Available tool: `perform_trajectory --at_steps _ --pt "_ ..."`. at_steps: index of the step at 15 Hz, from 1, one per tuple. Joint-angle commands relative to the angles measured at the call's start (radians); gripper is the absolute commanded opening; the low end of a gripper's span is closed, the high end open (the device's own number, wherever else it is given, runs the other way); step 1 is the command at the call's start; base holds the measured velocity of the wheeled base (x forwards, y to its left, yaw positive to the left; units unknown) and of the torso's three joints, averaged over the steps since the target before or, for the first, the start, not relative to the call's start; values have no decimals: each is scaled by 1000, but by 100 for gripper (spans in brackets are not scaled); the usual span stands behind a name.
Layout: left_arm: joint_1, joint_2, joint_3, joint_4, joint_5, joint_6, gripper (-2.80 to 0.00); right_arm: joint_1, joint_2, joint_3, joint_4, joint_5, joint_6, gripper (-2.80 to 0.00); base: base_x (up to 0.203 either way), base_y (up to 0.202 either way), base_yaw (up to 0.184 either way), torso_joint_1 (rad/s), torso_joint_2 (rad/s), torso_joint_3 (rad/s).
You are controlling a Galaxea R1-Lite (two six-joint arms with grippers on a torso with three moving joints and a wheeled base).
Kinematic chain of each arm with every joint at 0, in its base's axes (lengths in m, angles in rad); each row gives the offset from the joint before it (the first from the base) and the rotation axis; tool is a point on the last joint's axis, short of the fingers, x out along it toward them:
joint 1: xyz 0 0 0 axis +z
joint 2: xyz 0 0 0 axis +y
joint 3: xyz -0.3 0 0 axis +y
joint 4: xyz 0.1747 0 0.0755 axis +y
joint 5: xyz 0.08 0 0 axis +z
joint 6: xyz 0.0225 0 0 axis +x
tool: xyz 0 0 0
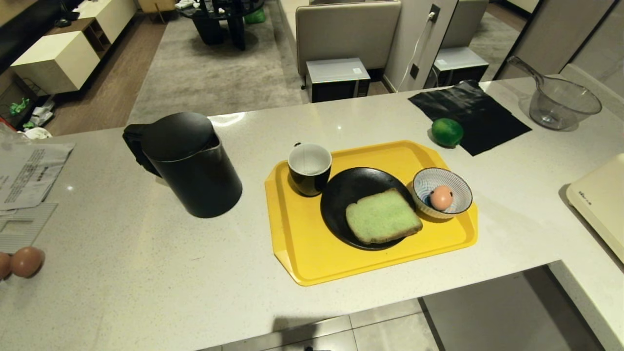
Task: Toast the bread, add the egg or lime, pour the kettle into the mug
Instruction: Pick up the bread slice
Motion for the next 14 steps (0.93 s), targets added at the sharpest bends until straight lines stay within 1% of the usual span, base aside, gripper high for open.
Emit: perform_trajectory --at_steps 1,14 --pt "0 -1 0 0 0 -1 -280 0 2 26 -1 1 1 -280 0 0 0 0 0 0" --pt "0 -1 0 0 0 -1 -280 0 2 26 -1 9 -8 -280 0 0 0 0 0 0"
